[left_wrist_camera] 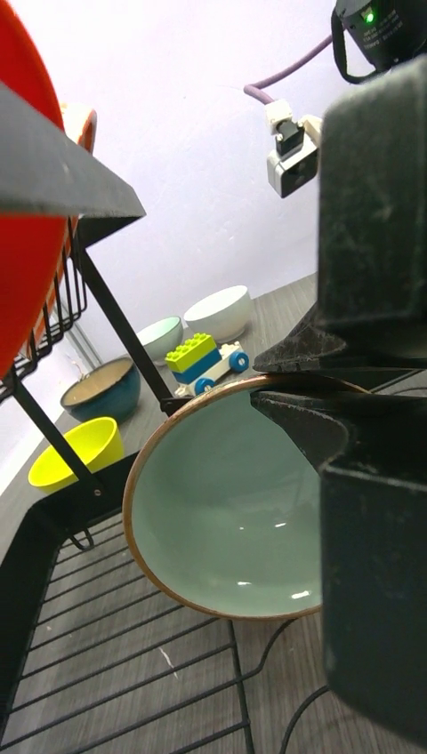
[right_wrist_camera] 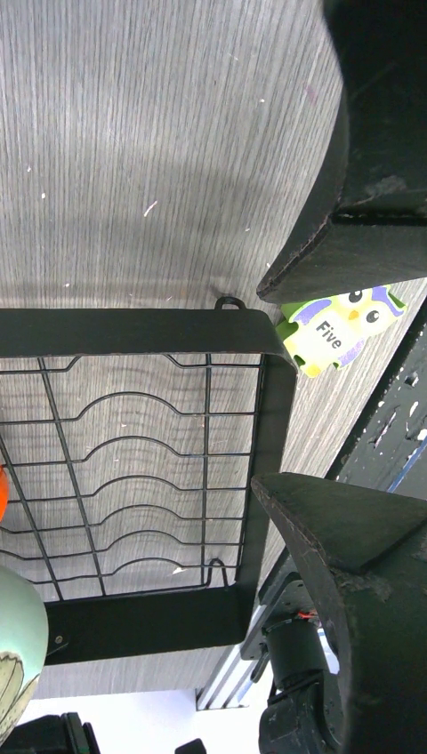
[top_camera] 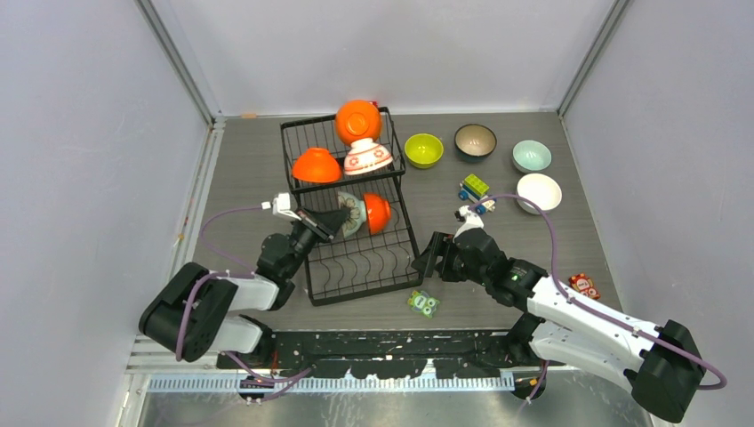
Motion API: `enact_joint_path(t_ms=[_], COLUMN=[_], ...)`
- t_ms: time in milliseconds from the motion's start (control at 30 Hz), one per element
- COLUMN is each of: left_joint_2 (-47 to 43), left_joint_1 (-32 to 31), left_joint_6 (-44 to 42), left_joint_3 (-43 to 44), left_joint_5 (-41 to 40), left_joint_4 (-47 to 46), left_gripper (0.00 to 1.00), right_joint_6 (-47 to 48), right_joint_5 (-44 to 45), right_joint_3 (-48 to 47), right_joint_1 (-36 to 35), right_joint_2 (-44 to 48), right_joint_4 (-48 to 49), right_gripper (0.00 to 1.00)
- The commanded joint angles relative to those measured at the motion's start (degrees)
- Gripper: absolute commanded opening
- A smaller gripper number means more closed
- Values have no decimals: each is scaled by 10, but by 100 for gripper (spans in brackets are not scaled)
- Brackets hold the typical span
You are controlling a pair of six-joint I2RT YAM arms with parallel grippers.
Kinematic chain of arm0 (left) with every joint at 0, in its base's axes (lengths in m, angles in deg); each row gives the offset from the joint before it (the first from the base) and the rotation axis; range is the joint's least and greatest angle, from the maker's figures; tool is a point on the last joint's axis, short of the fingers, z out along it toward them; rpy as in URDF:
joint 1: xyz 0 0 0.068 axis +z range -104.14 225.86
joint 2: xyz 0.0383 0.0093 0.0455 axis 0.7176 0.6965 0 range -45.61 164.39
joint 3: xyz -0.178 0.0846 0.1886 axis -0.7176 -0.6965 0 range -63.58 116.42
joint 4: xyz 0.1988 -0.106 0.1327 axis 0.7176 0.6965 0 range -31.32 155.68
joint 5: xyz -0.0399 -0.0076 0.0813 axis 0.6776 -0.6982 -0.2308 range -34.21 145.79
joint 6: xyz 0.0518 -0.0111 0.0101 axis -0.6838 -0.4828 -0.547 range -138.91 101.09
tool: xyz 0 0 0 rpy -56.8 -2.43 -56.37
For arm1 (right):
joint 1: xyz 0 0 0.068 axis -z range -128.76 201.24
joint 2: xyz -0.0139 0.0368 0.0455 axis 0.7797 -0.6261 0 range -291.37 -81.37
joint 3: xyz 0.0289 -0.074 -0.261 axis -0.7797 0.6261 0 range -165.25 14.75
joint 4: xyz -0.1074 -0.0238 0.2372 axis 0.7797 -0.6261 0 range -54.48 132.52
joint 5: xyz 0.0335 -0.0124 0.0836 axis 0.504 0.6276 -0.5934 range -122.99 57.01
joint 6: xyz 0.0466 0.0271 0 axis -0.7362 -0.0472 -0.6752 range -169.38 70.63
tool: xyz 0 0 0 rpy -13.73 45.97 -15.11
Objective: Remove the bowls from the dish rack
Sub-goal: Pick up the bowl from the dish rack.
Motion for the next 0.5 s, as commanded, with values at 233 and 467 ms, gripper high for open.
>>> enact_joint_path(t_ms=[233, 467], left_joint_2=[-88, -177], left_joint_1=[0, 0], left_joint_6=[8, 8], left_joint_3=[2, -1], left_joint_5=[8, 44], left_joint_4=[-29, 94], left_gripper=[0, 0], right_joint_6=[4, 9], right_joint_5=[10, 8], right_joint_3=[-10, -27], right_joint_1=[-3, -3], right_joint_2=[13, 24], right_joint_4=[11, -6], right_gripper=[74, 74])
